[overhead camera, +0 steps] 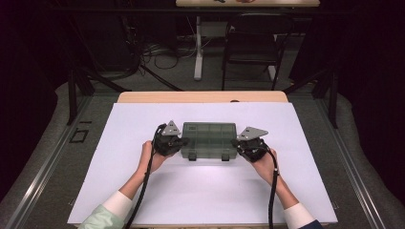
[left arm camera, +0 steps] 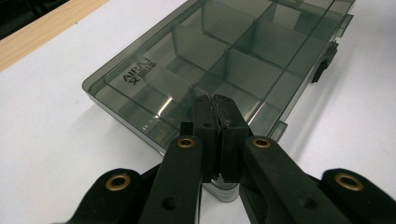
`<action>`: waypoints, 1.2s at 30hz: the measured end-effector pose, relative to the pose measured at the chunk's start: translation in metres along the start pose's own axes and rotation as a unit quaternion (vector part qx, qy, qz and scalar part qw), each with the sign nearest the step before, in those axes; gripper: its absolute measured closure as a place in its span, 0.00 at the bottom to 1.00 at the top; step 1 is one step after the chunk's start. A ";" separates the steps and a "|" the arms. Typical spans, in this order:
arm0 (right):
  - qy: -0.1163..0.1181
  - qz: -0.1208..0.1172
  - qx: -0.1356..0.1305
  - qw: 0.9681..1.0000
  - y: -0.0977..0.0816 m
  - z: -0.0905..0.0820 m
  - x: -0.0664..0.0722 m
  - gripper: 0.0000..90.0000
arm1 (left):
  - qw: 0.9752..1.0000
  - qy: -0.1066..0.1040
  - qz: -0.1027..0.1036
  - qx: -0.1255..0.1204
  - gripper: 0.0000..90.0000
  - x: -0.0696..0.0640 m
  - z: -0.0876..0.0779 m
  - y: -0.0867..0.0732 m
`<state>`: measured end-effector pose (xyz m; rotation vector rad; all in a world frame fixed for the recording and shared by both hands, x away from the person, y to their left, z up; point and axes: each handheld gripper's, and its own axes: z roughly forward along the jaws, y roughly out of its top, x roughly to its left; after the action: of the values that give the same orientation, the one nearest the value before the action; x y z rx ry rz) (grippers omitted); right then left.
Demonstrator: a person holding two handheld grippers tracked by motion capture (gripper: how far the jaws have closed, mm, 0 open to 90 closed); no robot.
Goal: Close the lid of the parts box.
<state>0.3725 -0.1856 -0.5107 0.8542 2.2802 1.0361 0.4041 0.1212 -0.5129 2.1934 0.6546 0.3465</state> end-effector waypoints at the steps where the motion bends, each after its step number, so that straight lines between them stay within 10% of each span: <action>1: 0.002 0.001 0.003 1.000 -0.001 0.001 0.000 0.99 | 1.000 0.001 0.002 0.002 0.97 0.000 0.001 0.000; 36: 0.022 0.016 0.016 1.000 -0.009 0.010 0.000 1.00 | 1.000 -0.012 -0.006 0.014 0.98 -0.002 0.006 -0.008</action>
<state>0.3759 -0.1850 -0.5240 0.8930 2.3321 1.0443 0.4028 0.1204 -0.5228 2.2162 0.6633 0.3058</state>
